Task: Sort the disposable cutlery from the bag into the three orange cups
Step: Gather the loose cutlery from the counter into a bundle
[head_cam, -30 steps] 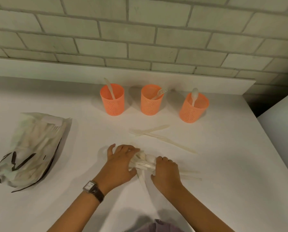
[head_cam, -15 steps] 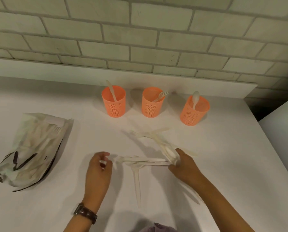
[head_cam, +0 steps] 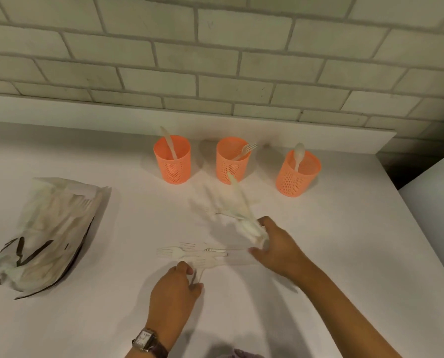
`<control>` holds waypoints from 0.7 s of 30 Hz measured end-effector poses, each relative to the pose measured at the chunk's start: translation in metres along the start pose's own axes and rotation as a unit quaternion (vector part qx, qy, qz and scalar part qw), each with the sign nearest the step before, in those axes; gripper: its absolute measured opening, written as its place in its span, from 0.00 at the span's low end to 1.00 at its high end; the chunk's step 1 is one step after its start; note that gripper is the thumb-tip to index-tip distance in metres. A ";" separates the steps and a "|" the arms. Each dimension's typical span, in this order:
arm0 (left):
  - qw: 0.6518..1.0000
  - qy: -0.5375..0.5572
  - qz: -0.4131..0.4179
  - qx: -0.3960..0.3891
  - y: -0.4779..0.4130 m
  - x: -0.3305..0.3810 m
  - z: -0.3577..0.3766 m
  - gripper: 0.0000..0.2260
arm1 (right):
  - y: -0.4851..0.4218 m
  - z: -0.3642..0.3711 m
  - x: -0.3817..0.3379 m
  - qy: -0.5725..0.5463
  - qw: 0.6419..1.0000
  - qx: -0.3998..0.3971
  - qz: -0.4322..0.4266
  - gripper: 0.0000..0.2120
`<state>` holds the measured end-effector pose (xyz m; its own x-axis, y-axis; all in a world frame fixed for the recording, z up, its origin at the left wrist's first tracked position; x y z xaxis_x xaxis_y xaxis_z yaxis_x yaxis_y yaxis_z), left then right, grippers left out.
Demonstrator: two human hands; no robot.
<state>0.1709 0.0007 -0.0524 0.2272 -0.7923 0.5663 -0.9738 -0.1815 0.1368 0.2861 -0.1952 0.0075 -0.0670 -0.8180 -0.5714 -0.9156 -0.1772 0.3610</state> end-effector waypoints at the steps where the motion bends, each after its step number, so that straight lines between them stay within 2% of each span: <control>1: 1.000 0.002 -0.004 0.000 0.001 -0.002 -0.002 0.13 | -0.002 0.014 -0.008 0.014 0.999 -0.025 -0.025 0.22; 4: 1.000 0.018 -0.017 -0.004 0.001 -0.008 -0.007 0.08 | -0.008 0.058 -0.027 0.082 0.987 -0.099 -0.100 0.26; 6: 0.999 0.025 -0.019 -0.010 0.001 -0.008 -0.007 0.06 | -0.013 0.078 -0.029 0.131 0.977 -0.116 -0.123 0.27; 10: 1.000 0.012 -0.010 -0.009 0.004 -0.008 -0.007 0.06 | -0.018 0.094 -0.035 0.196 0.968 -0.078 -0.139 0.21; 15: 1.000 -0.001 -0.005 -0.016 0.006 -0.011 -0.013 0.09 | -0.018 0.099 -0.041 0.243 0.961 -0.022 -0.133 0.19; 17: 0.999 -0.002 -0.004 -0.045 0.008 -0.020 -0.015 0.12 | -0.017 0.089 -0.037 0.216 0.970 -0.017 -0.107 0.16; 21: 0.994 0.059 -0.019 -0.094 0.015 -0.048 -0.022 0.08 | -0.010 0.052 -0.011 0.040 0.999 -0.025 -0.006 0.08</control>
<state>0.1456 0.0489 -0.0598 0.2730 -0.7112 0.6479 -0.9489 -0.0882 0.3030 0.2755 -0.1561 -0.0283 -0.0220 -0.8566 -0.5155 -0.8951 -0.2128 0.3918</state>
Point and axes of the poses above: each hand's wrist, its own y-axis away from the middle knuckle, its own z-axis out of the palm, x = y × z, the point moved 7 cm from there along -y, towards the middle knuckle, and after that the axes turned 12 degrees about z, right-handed, at the moved point
